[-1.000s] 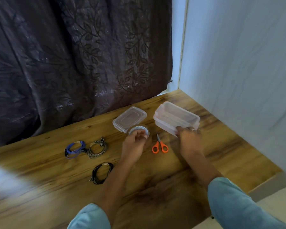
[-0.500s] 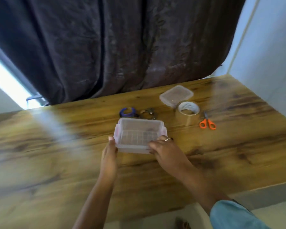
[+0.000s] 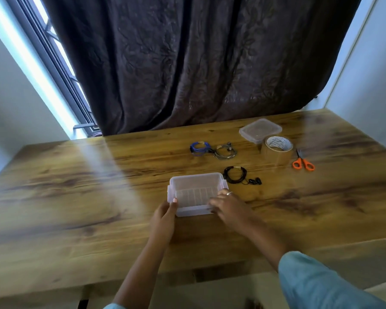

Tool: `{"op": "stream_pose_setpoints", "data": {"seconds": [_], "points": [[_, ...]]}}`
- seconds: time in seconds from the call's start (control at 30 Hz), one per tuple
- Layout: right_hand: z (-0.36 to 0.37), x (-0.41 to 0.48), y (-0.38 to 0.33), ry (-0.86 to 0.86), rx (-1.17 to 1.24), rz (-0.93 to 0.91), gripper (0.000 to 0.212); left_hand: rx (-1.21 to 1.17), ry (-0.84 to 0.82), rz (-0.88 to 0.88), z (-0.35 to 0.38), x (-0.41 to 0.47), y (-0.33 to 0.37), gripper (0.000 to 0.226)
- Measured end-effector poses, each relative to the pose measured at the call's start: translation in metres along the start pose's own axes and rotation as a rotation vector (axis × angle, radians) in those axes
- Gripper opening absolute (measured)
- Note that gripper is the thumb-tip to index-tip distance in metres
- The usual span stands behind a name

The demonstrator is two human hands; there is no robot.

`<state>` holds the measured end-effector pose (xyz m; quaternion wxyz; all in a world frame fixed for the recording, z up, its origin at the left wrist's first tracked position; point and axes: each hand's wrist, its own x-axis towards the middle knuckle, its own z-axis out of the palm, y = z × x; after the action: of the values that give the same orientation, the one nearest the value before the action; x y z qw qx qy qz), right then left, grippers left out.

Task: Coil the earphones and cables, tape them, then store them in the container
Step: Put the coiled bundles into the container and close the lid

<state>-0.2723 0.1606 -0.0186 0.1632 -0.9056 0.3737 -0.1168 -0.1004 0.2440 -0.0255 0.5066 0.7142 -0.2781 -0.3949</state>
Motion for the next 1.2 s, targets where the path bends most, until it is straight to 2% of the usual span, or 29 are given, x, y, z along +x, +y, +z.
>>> {"op": "stream_pose_setpoints", "data": {"seconds": [0.13, 0.23, 0.3, 0.33, 0.43, 0.57, 0.67, 0.8, 0.87, 0.93, 1.03, 1.1, 1.2], "points": [[-0.012, -0.006, 0.005, -0.029, 0.048, -0.015, 0.047, 0.02, 0.043, 0.007, -0.002, 0.005, -0.002, 0.039], [-0.012, -0.006, 0.017, 0.23, 0.215, 0.076, 0.038, -0.015, 0.089, -0.007, -0.004, 0.013, -0.002, 0.034], [-0.009, 0.001, 0.033, 0.371, 0.176, 0.191, 0.032, -0.07, 0.097, -0.024, -0.003, 0.015, 0.003, 0.029], [-0.009, 0.004, 0.042, 0.37, 0.1, 0.246, 0.033, -0.1, 0.102, -0.033, -0.003, 0.016, 0.006, 0.028], [-0.005, 0.014, 0.063, 0.229, -0.104, 0.39, 0.042, -0.165, 0.101, -0.062, -0.001, 0.016, 0.008, 0.028], [0.004, 0.026, 0.068, 0.12, -0.21, 0.439, 0.041, -0.189, 0.106, -0.098, 0.004, 0.014, 0.008, 0.03], [0.003, 0.032, 0.064, 0.142, -0.216, 0.423, 0.034, -0.234, 0.126, -0.138, 0.006, 0.016, 0.01, 0.032], [0.0, 0.032, 0.064, 0.165, -0.212, 0.37, 0.03, -0.316, 0.113, -0.176, 0.009, 0.018, 0.012, 0.023], [-0.001, 0.032, 0.067, 0.202, -0.118, 0.398, 0.024, -0.344, 0.112, -0.196, 0.01, 0.018, 0.013, 0.022], [-0.007, 0.033, 0.067, 0.307, 0.081, 0.451, 0.017, -0.365, 0.097, -0.204, 0.011, 0.02, 0.012, 0.028], [-0.029, 0.034, 0.055, 0.524, 0.282, 0.416, 0.014, -0.374, 0.085, -0.209, 0.012, 0.022, 0.011, 0.033], [-0.046, 0.035, 0.039, 0.61, 0.341, 0.35, 0.014, -0.391, 0.08, -0.224, 0.013, 0.024, 0.012, 0.032], [-0.06, 0.04, 0.013, 0.649, 0.326, 0.207, 0.017, -0.41, 0.062, -0.237, 0.014, 0.025, 0.016, 0.027]]}}
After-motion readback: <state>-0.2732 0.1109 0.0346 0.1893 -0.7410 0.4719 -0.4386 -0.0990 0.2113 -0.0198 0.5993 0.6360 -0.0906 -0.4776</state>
